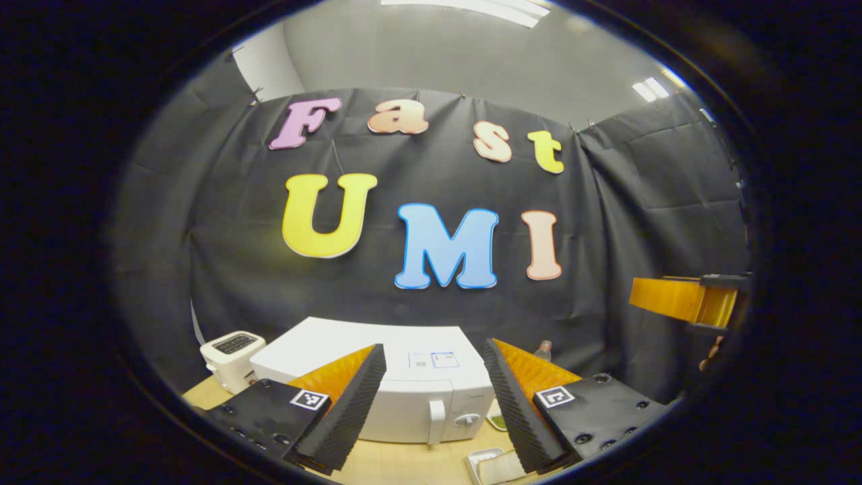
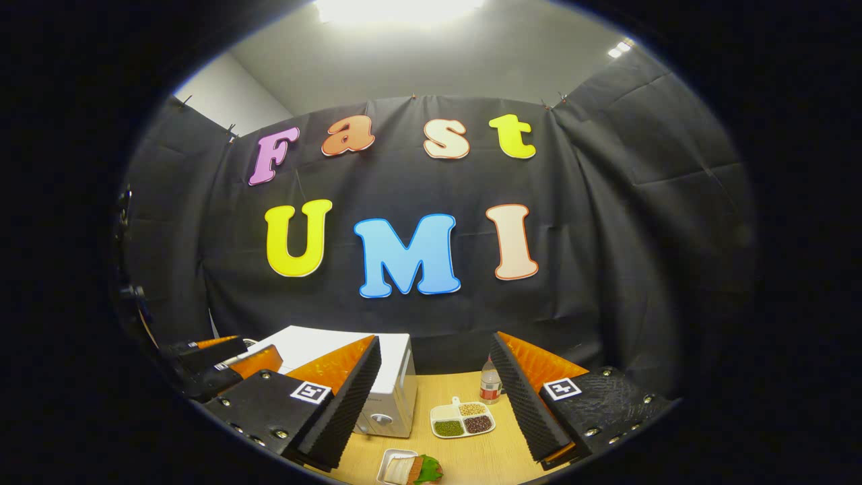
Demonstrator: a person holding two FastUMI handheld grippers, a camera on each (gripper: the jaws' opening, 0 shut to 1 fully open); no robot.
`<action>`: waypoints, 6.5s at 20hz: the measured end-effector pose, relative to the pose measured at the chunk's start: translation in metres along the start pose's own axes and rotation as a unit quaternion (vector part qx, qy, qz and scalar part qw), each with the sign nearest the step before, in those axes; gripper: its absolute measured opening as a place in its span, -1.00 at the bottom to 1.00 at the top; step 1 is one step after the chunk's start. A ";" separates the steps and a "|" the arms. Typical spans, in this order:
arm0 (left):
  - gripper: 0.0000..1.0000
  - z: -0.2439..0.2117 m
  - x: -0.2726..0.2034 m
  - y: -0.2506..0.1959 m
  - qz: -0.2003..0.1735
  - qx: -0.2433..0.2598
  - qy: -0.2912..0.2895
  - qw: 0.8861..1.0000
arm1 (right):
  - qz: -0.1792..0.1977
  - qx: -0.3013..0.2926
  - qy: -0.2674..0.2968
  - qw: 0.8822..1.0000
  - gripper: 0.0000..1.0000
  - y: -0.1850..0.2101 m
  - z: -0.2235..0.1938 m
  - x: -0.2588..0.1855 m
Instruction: Open the microwave oven with the left hand, put the food in, and close the microwave oven.
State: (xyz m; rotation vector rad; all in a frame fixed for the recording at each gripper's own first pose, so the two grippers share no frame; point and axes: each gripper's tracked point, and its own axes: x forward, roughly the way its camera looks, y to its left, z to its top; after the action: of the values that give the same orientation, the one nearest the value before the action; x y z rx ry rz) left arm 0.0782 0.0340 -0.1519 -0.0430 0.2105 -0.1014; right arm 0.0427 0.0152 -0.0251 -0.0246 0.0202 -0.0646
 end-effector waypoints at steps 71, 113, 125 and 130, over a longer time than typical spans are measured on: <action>-0.85 -0.194 -0.250 0.321 -0.075 0.164 0.242 0.953 | 0.001 0.032 0.177 0.984 0.97 0.120 -0.128 -0.024; 0.89 0.100 -0.148 0.118 -0.003 0.009 -0.040 0.999 | 0.096 0.246 0.414 0.871 -0.58 0.067 -0.271 -0.035; 0.92 0.115 -0.192 0.267 0.011 0.020 -0.053 0.998 | 0.163 0.425 0.329 0.827 -0.58 0.245 -0.210 0.000; 0.93 0.115 -0.210 0.323 0.034 0.014 -0.052 0.998 | 0.140 0.455 0.325 0.817 -0.58 0.285 -0.227 0.034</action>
State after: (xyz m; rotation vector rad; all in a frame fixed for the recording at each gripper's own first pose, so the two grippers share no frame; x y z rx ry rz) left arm -0.0708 0.3812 -0.0133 -0.0137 0.1063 -0.0344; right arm 0.0905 0.2919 -0.2599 0.9707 0.6804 0.2232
